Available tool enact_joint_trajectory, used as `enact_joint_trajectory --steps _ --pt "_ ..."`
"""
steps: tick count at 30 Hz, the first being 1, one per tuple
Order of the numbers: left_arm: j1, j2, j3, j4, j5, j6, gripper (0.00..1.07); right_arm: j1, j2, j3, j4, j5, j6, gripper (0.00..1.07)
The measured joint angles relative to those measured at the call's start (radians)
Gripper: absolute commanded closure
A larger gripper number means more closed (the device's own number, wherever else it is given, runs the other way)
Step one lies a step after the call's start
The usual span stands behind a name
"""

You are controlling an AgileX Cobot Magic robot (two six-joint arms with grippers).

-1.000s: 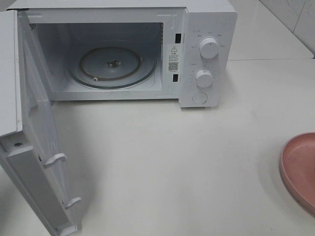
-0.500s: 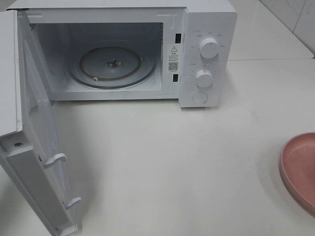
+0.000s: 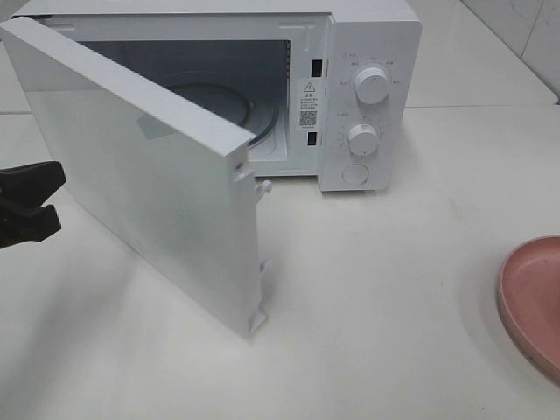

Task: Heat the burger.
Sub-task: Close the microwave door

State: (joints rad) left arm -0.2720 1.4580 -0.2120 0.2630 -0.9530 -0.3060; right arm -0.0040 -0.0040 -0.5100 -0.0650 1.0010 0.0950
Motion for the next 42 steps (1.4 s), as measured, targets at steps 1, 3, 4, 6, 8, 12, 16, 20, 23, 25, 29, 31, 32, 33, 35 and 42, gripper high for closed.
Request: enact_joint_trajectory --steps 1,3,4,6,8,12,16,20,23,25,29,31,32,33,35,42 --pt "-0.024 0.024 -0.023 -0.006 0.003 0.002 1.07 0.0 0.0 0.0 0.0 0.0 0.0 0.31" --pt "-0.036 0.039 -0.036 -0.01 0.009 0.002 1.07 0.0 0.0 0.0 0.0 0.0 0.0 0.31" --pt "-0.062 0.066 -0.062 -0.015 0.022 0.002 1.07 0.0 0.0 0.0 0.0 0.0 0.0 0.31" --pt "-0.088 0.095 -0.093 -0.016 0.039 0.002 1.07 0.0 0.0 0.0 0.0 0.0 0.0 0.31" --pt "-0.104 0.11 -0.107 -0.021 0.042 0.002 1.07 0.0 0.0 0.0 0.0 0.0 0.0 0.31" --pt "-0.183 0.168 -0.172 -0.085 0.058 0.025 1.07 0.0 0.0 0.0 0.0 0.0 0.0 0.31" --pt "-0.227 0.198 -0.211 -0.16 0.074 0.066 1.07 0.0 0.0 0.0 0.0 0.0 0.0 0.31" --pt "-0.28 0.23 -0.259 -0.249 0.093 0.117 1.07 0.0 0.0 0.0 0.0 0.0 0.0 0.31" --pt "-0.311 0.251 -0.303 -0.297 0.094 0.152 1.07 0.0 0.0 0.0 0.0 0.0 0.0 0.31" --pt "-0.334 0.274 -0.344 -0.321 0.098 0.177 1.07 0.0 0.0 0.0 0.0 0.0 0.0 0.31" --pt "-0.341 0.293 -0.384 -0.329 0.103 0.183 1.07 0.0 0.0 0.0 0.0 0.0 0.0 0.31" --pt "-0.341 0.307 -0.416 -0.332 0.117 0.184 1.07 0.0 0.0 0.0 0.0 0.0 0.0 0.31" --pt "-0.341 0.321 -0.45 -0.332 0.139 0.184 1.07 0.0 0.0 0.0 0.0 0.0 0.0 0.31" --pt "-0.341 0.321 -0.45 -0.332 0.139 0.184 1.07 0.0 0.0 0.0 0.0 0.0 0.0 0.31" --pt "-0.341 0.34 -0.497 -0.332 0.175 0.184 1.07 0.0 0.0 0.0 0.0 0.0 0.0 0.31" --pt "-0.341 0.383 -0.601 -0.331 0.23 0.185 1.07 0.0 0.0 0.0 0.0 0.0 0.0 0.31"
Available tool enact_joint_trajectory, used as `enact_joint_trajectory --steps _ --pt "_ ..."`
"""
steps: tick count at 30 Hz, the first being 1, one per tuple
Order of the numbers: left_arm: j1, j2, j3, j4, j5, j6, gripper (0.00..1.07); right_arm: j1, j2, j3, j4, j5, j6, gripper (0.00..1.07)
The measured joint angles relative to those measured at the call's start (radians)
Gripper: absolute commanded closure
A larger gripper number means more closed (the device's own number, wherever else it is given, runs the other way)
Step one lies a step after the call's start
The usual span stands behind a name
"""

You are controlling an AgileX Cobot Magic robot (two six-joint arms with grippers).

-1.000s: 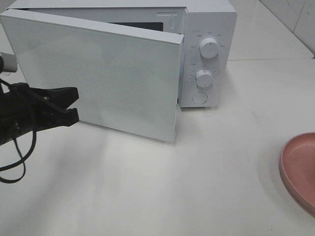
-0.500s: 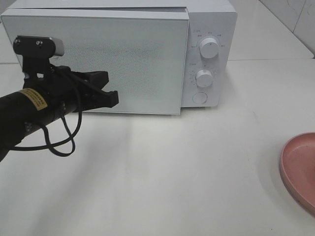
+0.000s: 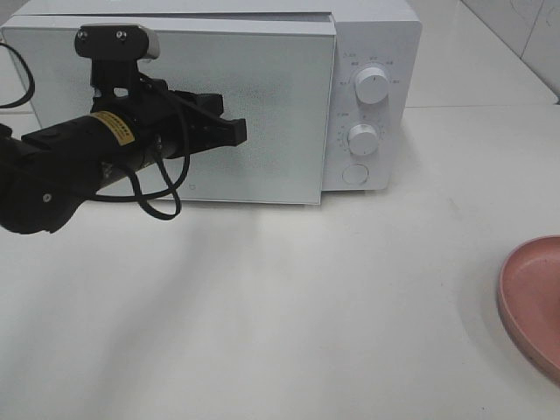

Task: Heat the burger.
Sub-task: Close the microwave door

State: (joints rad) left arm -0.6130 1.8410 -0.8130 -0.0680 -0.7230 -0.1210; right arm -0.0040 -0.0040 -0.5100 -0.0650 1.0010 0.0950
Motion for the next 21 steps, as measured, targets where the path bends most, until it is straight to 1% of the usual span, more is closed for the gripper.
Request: enact_joint_trajectory --steps 2,3,4,5,7,8,10,13,15,21 --pt "0.0 0.008 -0.014 0.0 0.004 0.0 1.07 0.0 0.0 0.0 0.0 0.0 0.0 0.31" --pt "0.0 0.023 -0.038 0.0 0.015 0.0 1.07 0.0 0.0 0.0 0.0 0.0 0.0 0.31" --pt "0.0 0.023 -0.038 0.0 0.015 0.0 1.07 0.0 0.0 0.0 0.0 0.0 0.0 0.31" --pt "0.0 0.039 -0.063 0.001 0.019 0.0 1.07 0.0 0.0 0.0 0.0 0.0 0.0 0.31" --pt "0.0 0.048 -0.074 0.003 0.021 0.0 1.07 0.0 0.0 0.0 0.0 0.0 0.0 0.31" --pt "-0.001 0.062 -0.095 0.005 0.032 0.0 1.07 0.0 0.0 0.0 0.0 0.0 0.0 0.31" --pt "-0.002 0.066 -0.103 0.008 0.041 0.0 1.07 0.0 0.0 0.0 0.0 0.0 0.0 0.31" --pt "-0.013 0.087 -0.14 0.034 0.066 0.0 1.07 0.0 0.0 0.0 0.0 0.0 0.0 0.31" --pt "-0.014 0.091 -0.148 0.037 0.071 0.0 1.07 0.0 0.0 0.0 0.0 0.0 0.0 0.31" --pt "-0.023 0.138 -0.215 0.06 0.087 0.0 1.07 0.0 0.0 0.0 0.0 0.0 0.0 0.31"
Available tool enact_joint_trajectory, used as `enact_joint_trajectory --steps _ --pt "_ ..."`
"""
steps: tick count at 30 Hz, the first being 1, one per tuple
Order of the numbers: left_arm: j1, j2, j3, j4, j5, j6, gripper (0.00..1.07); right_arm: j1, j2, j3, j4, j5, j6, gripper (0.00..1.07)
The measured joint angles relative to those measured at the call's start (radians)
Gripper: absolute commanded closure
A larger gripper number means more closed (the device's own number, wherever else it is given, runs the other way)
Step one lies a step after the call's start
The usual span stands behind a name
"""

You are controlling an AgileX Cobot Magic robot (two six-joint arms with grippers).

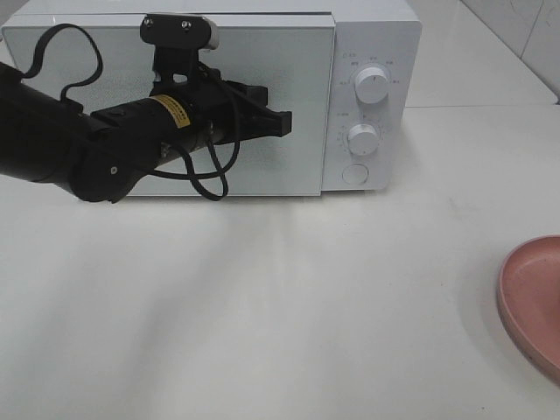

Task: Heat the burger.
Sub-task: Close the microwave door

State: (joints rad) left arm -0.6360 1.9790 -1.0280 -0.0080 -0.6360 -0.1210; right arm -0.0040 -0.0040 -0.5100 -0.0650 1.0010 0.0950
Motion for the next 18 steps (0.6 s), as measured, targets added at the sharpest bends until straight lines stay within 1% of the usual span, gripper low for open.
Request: enact_joint_trajectory --steps 5,6,11,12,15,17,18 --pt "-0.004 0.028 -0.035 0.022 0.008 0.002 1.07 0.0 0.0 0.0 0.0 0.0 0.0 0.31" --pt "-0.001 0.043 -0.058 0.022 0.004 0.003 1.07 0.0 0.0 0.0 0.0 0.0 0.0 0.31" --pt "-0.001 0.057 -0.076 0.052 0.014 0.003 1.07 0.0 0.0 0.0 0.0 0.0 0.0 0.31" --pt "-0.001 0.053 -0.078 0.068 0.033 0.003 1.07 0.0 0.0 0.0 0.0 0.0 0.0 0.31" --pt "-0.001 0.049 -0.082 0.078 0.053 0.002 1.07 0.0 0.0 0.0 0.0 0.0 0.0 0.31" --pt "-0.001 0.018 -0.093 0.101 0.161 -0.001 1.07 0.0 0.0 0.0 0.0 0.0 0.0 0.31" --pt "-0.001 0.018 -0.093 0.101 0.161 -0.001 1.07 0.0 0.0 0.0 0.0 0.0 0.0 0.31"
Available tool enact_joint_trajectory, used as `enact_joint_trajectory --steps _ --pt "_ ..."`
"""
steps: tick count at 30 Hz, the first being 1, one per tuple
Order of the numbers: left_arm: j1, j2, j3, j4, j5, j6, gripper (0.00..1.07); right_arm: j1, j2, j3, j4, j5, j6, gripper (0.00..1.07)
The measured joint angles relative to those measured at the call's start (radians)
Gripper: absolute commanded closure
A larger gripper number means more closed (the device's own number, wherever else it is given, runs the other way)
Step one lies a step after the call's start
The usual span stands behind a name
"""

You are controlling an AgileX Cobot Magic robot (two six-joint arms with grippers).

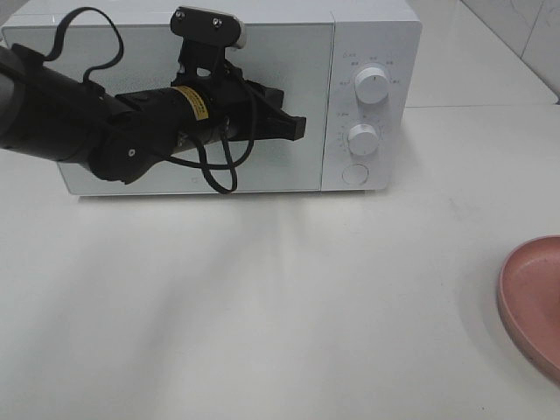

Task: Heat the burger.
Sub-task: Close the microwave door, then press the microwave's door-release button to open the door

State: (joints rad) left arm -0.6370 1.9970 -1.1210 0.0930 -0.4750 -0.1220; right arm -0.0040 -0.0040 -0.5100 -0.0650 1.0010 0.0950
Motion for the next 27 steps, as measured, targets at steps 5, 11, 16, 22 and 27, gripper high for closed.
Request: enact_joint_trajectory --steps 5,11,16,22,27 --pt "-0.052 -0.086 -0.005 -0.001 0.272 -0.023 1.07 0.0 0.0 0.0 0.0 0.0 0.0 0.31" --pt "-0.116 -0.149 -0.006 -0.001 0.49 -0.025 1.07 0.0 0.0 0.0 0.0 0.0 0.0 0.31" --pt "-0.151 -0.184 -0.006 -0.024 0.675 -0.026 0.52 0.0 0.0 0.0 0.0 0.0 0.0 0.31" --pt "-0.163 -0.211 -0.006 -0.122 0.851 -0.028 0.08 0.0 0.0 0.0 0.0 0.0 0.0 0.31" --pt "-0.163 -0.241 -0.006 -0.185 1.031 -0.03 0.09 0.0 0.0 0.0 0.0 0.0 0.0 0.31"
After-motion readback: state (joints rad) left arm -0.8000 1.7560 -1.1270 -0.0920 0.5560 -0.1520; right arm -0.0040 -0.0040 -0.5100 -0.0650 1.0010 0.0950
